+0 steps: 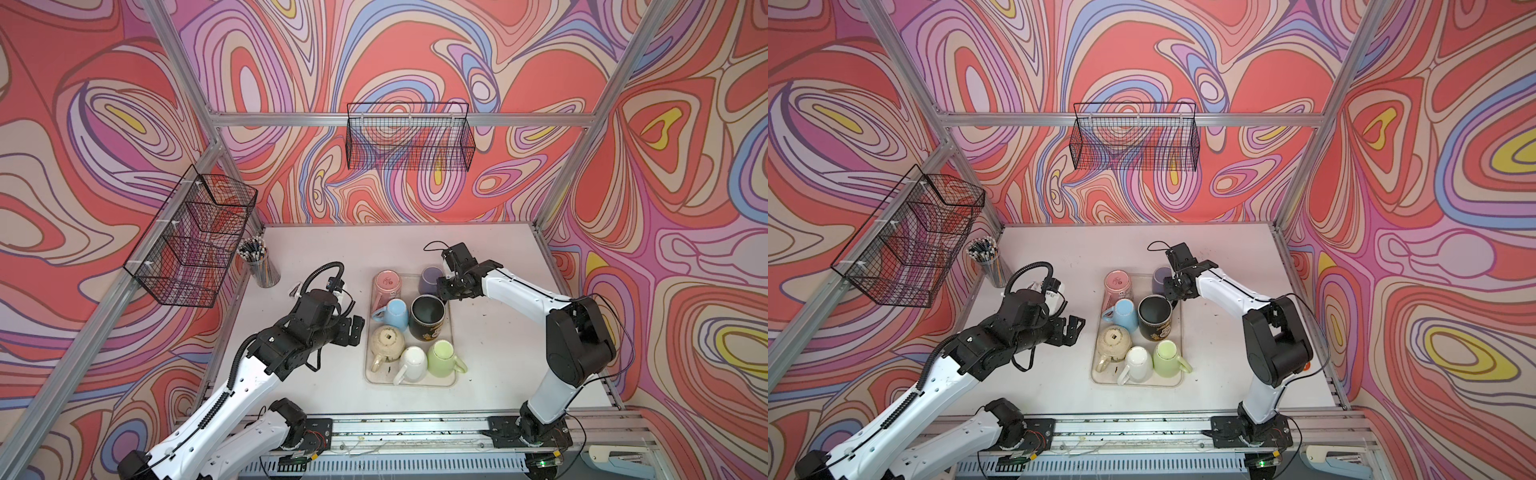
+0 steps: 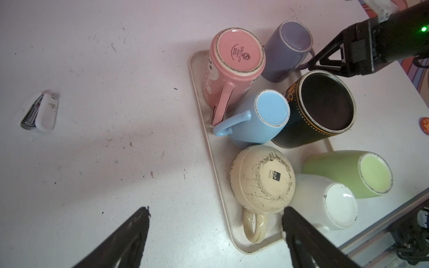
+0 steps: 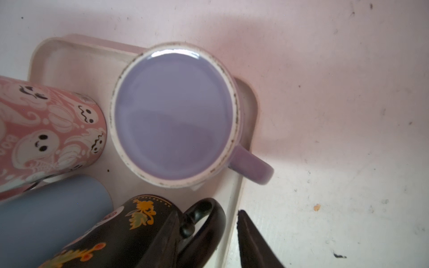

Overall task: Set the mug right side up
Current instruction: 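Move right gripper over the black mug while left gripper holds above tray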

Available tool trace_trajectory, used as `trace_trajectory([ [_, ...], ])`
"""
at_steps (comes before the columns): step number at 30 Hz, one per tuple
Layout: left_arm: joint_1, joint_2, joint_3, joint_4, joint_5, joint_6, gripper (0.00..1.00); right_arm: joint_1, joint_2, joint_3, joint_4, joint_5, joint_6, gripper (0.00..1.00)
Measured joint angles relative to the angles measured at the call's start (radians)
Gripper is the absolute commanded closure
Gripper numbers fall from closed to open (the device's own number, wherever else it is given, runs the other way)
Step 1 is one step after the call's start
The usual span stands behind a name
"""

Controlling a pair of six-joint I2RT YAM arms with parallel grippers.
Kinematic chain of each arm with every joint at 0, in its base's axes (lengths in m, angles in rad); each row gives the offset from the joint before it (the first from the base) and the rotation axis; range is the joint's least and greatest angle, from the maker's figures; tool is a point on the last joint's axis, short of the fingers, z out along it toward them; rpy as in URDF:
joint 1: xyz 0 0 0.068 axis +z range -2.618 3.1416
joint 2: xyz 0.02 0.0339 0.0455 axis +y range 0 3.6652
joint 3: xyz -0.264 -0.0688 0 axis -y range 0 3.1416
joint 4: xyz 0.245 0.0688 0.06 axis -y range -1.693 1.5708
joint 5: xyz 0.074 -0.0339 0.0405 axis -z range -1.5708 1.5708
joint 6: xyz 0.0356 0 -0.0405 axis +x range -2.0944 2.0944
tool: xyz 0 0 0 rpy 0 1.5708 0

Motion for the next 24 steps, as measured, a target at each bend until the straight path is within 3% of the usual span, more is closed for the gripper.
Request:
trace_trajectory([
  [24,-0.001,-0.007,-0.011,0.001,0.022,-0.024,0.11,0.054,-0.197,-0.218,-0.038,0.016,0.039,0.62],
])
